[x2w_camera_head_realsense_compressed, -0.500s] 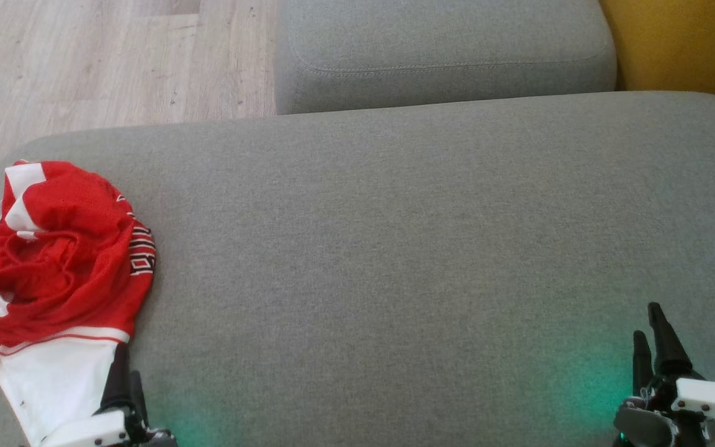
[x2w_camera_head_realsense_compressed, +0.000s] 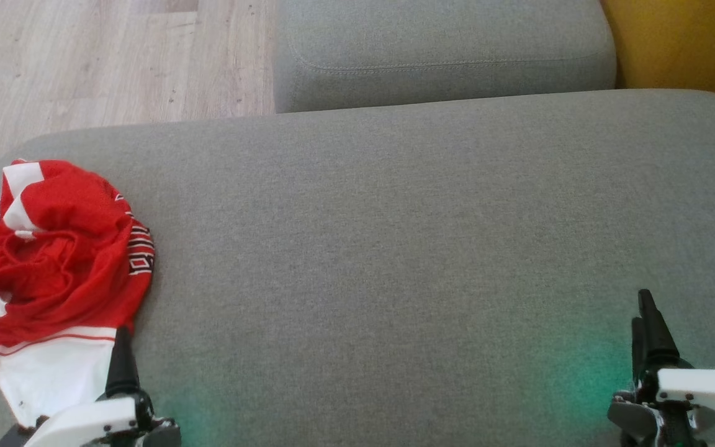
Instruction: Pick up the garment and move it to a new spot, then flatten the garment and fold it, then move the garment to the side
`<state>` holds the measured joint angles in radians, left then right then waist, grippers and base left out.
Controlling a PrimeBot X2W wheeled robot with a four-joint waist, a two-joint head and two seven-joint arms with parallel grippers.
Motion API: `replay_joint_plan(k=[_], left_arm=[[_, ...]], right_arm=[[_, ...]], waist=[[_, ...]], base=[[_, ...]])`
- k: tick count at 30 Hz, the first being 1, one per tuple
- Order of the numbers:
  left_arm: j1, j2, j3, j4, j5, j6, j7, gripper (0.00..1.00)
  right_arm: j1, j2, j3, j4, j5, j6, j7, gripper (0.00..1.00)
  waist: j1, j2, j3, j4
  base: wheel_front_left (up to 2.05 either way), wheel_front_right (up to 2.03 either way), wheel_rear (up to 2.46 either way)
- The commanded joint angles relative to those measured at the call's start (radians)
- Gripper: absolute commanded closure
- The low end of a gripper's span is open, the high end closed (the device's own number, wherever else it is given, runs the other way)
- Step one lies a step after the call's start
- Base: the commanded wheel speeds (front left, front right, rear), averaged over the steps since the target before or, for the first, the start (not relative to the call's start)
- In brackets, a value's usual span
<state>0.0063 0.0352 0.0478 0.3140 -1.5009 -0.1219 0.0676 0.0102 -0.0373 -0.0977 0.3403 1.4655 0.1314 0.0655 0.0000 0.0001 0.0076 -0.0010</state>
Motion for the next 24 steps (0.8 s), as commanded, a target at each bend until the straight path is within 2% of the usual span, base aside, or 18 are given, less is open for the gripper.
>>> replay_joint_plan(k=[1, 8, 24], left_arm=[[-0.048, 0.007, -0.003, -0.046, 0.038, 0.008, -0.012, 0.00], [-0.048, 0.007, -0.040, -0.091, 0.181, 0.054, -0.035, 0.00], [-0.041, 0.009, -0.106, -0.127, 0.409, 0.109, -0.080, 0.00]], right_arm=[[-0.048, -0.006, 0.010, -0.043, -0.040, 0.000, -0.011, 0.00], [-0.048, -0.006, 0.040, -0.074, -0.177, 0.000, -0.035, 0.00], [-0.049, -0.007, 0.097, -0.090, -0.386, 0.000, -0.079, 0.00]], waist=[[0.0000, -0.0001, 0.000, 0.000], [0.0000, -0.0001, 0.001, -0.002], [0.0000, -0.0001, -0.007, 0.002]], base=[[0.00, 0.00, 0.00], [0.00, 0.00, 0.00], [0.00, 0.00, 0.00]])
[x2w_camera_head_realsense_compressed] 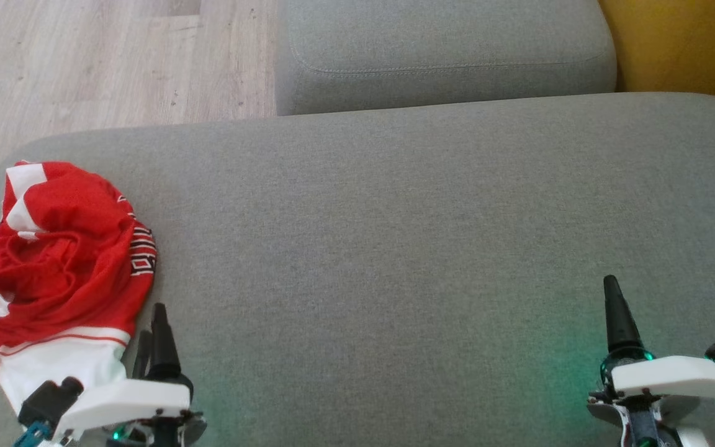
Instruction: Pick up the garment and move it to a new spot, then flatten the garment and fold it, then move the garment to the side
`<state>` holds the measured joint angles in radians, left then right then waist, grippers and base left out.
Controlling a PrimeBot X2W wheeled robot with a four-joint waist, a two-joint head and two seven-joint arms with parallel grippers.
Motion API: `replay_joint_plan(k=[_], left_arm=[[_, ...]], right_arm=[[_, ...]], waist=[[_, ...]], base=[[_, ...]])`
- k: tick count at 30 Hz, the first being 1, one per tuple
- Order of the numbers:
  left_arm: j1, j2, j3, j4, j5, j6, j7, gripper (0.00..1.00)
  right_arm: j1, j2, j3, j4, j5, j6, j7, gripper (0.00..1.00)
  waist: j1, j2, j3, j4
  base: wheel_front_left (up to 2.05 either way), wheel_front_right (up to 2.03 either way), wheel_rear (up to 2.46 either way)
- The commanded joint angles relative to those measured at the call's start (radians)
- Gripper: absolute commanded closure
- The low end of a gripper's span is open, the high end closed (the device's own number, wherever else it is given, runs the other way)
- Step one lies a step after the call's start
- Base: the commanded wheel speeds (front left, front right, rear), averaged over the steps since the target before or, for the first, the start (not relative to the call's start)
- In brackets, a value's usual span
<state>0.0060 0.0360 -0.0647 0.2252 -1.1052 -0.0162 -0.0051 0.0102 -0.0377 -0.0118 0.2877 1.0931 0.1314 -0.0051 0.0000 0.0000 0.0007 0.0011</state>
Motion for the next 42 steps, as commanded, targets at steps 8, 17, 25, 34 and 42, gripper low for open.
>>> replay_joint_plan(k=[8, 17, 25, 34, 42], left_arm=[[-0.040, 0.009, -0.018, -0.055, 0.110, 0.025, -0.031, 0.00], [-0.041, 0.009, -0.042, -0.059, 0.209, 0.040, -0.058, 0.00], [-0.041, 0.010, -0.066, -0.066, 0.306, 0.059, -0.081, 0.00], [-0.042, 0.010, -0.097, -0.074, 0.419, 0.083, -0.108, 0.00], [-0.045, 0.011, -0.123, -0.075, 0.525, 0.107, -0.132, 0.00]], right_arm=[[-0.053, -0.007, 0.023, -0.042, -0.116, 0.000, -0.032, 0.00], [-0.056, -0.008, 0.042, -0.058, -0.234, 0.000, -0.059, 0.00], [-0.056, -0.008, 0.063, -0.070, -0.334, 0.000, -0.082, 0.00], [-0.056, -0.009, 0.088, -0.075, -0.449, 0.000, -0.109, 0.00], [-0.056, -0.009, 0.102, -0.073, -0.554, 0.000, -0.133, 0.00]], waist=[[0.0000, 0.0000, 0.001, 0.001], [0.0000, 0.0000, 0.005, -0.004], [0.0000, 0.0000, 0.003, -0.005], [0.0000, 0.0000, 0.000, -0.007], [0.0000, 0.0000, -0.002, -0.007]], base=[[0.00, 0.00, 0.00], [0.00, 0.00, 0.00], [0.00, 0.00, 0.00], [0.00, 0.00, 0.00], [0.00, 0.00, 0.00]])
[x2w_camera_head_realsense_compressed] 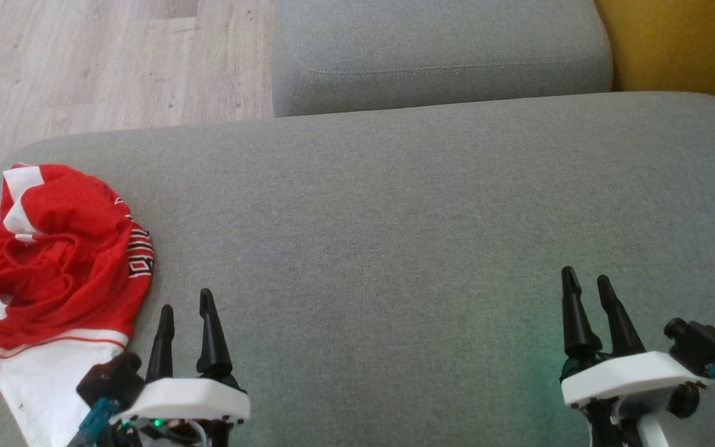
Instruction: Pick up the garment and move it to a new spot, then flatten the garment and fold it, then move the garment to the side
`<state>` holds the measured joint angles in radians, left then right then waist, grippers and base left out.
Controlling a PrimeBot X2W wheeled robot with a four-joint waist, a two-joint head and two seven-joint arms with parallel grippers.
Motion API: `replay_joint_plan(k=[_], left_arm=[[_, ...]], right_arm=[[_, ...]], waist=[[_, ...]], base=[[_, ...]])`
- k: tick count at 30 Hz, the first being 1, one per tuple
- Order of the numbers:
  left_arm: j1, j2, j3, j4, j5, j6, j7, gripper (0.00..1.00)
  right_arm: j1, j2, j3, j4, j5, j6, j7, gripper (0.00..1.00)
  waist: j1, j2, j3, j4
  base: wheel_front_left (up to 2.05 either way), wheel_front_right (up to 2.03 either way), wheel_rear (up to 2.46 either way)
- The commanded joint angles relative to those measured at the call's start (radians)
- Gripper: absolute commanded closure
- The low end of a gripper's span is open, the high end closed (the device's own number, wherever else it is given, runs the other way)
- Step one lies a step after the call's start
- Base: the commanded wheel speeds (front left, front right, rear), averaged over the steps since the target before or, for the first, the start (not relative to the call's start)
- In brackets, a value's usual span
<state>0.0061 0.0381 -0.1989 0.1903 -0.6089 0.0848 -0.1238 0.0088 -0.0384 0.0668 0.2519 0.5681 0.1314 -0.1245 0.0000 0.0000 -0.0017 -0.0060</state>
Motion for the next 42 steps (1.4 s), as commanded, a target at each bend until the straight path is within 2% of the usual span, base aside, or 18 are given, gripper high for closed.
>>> replay_joint_plan(k=[1, 26, 42], left_arm=[[-0.046, 0.009, 0.008, -0.041, 0.043, 0.009, -0.016, 0.00], [-0.056, 0.011, -0.049, -0.048, 0.345, 0.077, -0.087, 0.00], [-0.069, 0.012, -0.092, -0.034, 0.537, 0.140, -0.138, 0.00]], right_arm=[[-0.054, -0.009, 0.025, -0.036, -0.043, -0.001, -0.016, 0.00], [-0.072, -0.010, 0.034, -0.004, -0.376, -0.001, -0.087, 0.00], [-0.083, -0.012, 0.011, 0.033, -0.602, -0.001, -0.137, 0.00]], waist=[[0.0000, 0.0000, 0.000, 0.001], [0.0000, 0.0000, 0.012, 0.004], [0.0000, 0.0000, 0.018, 0.006]], base=[[0.00, 0.00, 0.00], [0.00, 0.00, 0.00], [0.00, 0.00, 0.00]])
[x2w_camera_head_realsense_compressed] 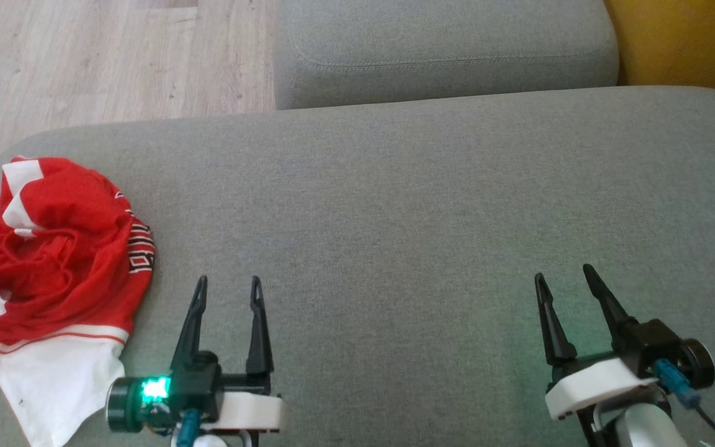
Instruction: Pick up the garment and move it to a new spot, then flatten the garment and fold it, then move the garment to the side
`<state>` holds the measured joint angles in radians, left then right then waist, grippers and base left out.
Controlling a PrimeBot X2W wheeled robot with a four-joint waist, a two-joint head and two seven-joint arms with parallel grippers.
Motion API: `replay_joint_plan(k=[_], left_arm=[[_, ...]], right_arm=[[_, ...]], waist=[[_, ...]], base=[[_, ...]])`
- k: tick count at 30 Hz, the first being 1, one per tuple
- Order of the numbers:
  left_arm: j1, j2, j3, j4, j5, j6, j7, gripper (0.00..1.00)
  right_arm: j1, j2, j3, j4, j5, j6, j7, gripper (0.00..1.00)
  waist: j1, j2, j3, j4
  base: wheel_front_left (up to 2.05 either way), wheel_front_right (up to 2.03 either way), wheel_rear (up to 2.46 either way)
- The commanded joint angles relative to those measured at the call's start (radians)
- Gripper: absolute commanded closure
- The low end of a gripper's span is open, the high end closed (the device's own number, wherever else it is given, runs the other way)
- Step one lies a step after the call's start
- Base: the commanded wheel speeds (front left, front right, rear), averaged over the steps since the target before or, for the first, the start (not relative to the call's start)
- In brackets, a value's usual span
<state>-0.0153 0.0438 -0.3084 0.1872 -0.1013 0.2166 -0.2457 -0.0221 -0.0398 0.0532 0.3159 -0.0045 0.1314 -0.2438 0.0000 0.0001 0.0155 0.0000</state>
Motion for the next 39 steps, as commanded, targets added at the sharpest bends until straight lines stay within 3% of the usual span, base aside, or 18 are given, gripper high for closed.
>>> replay_joint_plan(k=[1, 16, 21, 27, 39], left_arm=[[-0.048, 0.006, 0.017, -0.028, 0.030, 0.009, -0.016, 0.00], [-0.062, 0.006, 0.017, 0.007, 0.024, 0.009, -0.016, 0.00], [-0.080, 0.006, 0.014, 0.007, 0.010, 0.019, -0.016, 0.00], [-0.080, 0.006, 0.012, -0.002, 0.007, 0.031, -0.016, 0.00], [-0.043, 0.006, 0.035, -0.024, 0.007, 0.028, -0.016, 0.00]], right_arm=[[-0.053, -0.010, 0.024, -0.032, -0.029, -0.001, -0.018, 0.00], [-0.058, -0.010, 0.014, -0.027, -0.022, -0.001, -0.018, 0.00], [-0.048, -0.010, 0.003, -0.029, -0.035, -0.001, -0.018, 0.00], [-0.048, -0.010, 0.004, -0.036, -0.041, -0.001, -0.018, 0.00], [-0.019, -0.010, 0.014, -0.041, -0.042, -0.001, -0.018, 0.00]], waist=[[0.0000, -0.0001, 0.001, 0.001], [0.0000, -0.0001, 0.005, 0.008], [0.0000, -0.0001, 0.013, 0.052], [0.0000, -0.0001, 0.028, 0.146], [0.0000, -0.0001, 0.022, 0.440]], base=[[0.00, 0.00, 0.00], [0.00, 0.00, 0.00], [0.00, 0.00, 0.00], [0.00, 0.00, 0.00], [0.00, 0.00, 0.00]])
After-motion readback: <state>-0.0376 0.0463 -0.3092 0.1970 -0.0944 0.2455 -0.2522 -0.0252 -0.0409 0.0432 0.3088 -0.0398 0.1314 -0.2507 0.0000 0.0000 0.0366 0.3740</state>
